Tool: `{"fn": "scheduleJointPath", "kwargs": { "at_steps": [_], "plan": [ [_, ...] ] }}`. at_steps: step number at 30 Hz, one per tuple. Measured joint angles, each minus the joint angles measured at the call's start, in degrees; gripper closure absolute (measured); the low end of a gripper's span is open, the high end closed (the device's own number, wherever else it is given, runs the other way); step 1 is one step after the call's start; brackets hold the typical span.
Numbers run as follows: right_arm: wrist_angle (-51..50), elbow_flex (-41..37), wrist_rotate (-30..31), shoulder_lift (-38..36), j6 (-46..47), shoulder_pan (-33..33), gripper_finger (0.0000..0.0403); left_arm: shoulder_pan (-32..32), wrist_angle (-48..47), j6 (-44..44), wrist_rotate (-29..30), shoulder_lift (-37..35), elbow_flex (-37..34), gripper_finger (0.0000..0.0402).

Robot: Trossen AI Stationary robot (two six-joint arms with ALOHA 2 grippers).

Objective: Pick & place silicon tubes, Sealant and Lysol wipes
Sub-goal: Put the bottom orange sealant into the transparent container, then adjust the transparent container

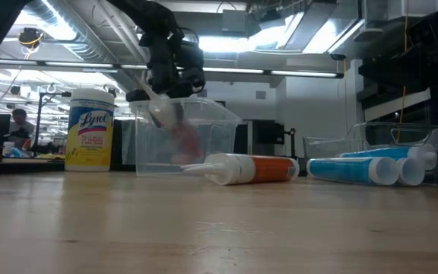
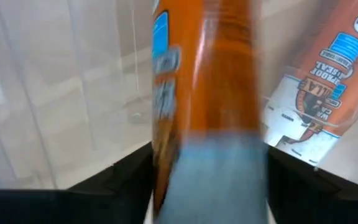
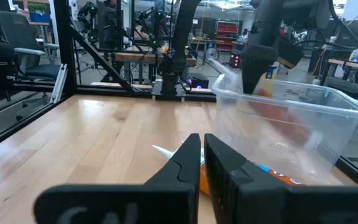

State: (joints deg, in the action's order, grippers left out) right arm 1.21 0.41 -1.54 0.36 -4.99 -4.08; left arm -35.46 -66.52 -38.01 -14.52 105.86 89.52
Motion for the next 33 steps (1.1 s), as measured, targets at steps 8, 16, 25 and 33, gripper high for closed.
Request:
{"fn": "scheduleJointPath", "kwargs": {
  "at_steps": [8,16,25,33],
  "plan": [
    [0.0,0.0,0.0,0.0,0.0,0.0,0.0378,0.0,0.2,2.4,0.4,0.0,0.0,0.0103],
    [0.0,0.0,0.0,0.0,0.0,0.0,0.0378,0.0,2.1,4.3,3.1,-0.3,0.7,0.0120],
    [0.0,0.0,0.0,0.0,0.0,0.0,0.0378,1.5,4.2,9.3,3.0,-0.3,8.9,0.0153],
    [0.0,0.0,0.0,0.0,0.0,0.0,0.0378,8.1,4.5,15.9,2.9,-0.3,15.7,0.0171]
  ]
}}
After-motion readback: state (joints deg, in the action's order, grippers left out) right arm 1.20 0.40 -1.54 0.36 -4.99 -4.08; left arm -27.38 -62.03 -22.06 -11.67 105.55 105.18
